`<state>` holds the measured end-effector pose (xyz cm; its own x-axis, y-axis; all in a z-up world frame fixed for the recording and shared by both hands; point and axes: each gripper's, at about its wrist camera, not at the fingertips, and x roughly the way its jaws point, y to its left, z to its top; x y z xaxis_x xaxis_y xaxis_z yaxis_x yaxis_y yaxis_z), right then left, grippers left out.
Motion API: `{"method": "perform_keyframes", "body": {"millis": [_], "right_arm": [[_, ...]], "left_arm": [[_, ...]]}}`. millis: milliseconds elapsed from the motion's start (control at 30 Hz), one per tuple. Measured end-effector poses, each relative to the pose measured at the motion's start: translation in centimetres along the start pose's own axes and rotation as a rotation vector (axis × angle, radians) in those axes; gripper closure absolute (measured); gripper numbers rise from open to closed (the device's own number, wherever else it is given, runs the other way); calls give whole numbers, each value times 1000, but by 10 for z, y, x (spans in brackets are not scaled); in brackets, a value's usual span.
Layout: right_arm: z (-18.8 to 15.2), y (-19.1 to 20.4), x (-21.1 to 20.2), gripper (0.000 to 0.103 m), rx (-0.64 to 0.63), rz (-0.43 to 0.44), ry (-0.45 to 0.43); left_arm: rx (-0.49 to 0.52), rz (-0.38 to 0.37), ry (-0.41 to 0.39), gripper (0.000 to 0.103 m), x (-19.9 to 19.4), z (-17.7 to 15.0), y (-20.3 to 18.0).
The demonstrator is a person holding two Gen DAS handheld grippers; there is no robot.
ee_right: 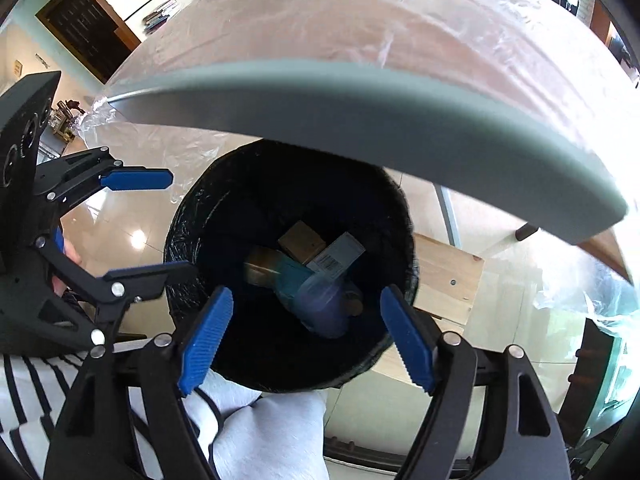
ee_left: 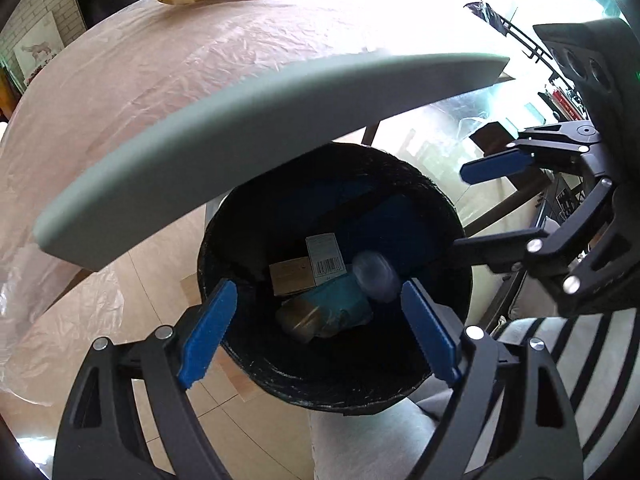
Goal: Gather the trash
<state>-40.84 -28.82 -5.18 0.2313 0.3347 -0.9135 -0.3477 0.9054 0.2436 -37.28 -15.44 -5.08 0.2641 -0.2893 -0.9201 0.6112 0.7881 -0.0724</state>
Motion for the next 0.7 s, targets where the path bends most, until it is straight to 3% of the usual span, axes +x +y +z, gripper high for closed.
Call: {"method": "perform_keyframes", "body": {"millis": [233,367,533,700], "right_arm": [[6,2,-46,14,-18,80,-43],[23,5,-98,6,-72,122,-187],[83,-39,-131,4,34,-52,-379],[163,-125,-111,4,161,-298,-435]], "left_arm": [[-1,-36,-59,15,-41,11,6],[-13,-45,-201,5,-91,31,15],[-152,85,-382,2,-129,77,73],[-327,212,-420,2,-113,121,158]]}}
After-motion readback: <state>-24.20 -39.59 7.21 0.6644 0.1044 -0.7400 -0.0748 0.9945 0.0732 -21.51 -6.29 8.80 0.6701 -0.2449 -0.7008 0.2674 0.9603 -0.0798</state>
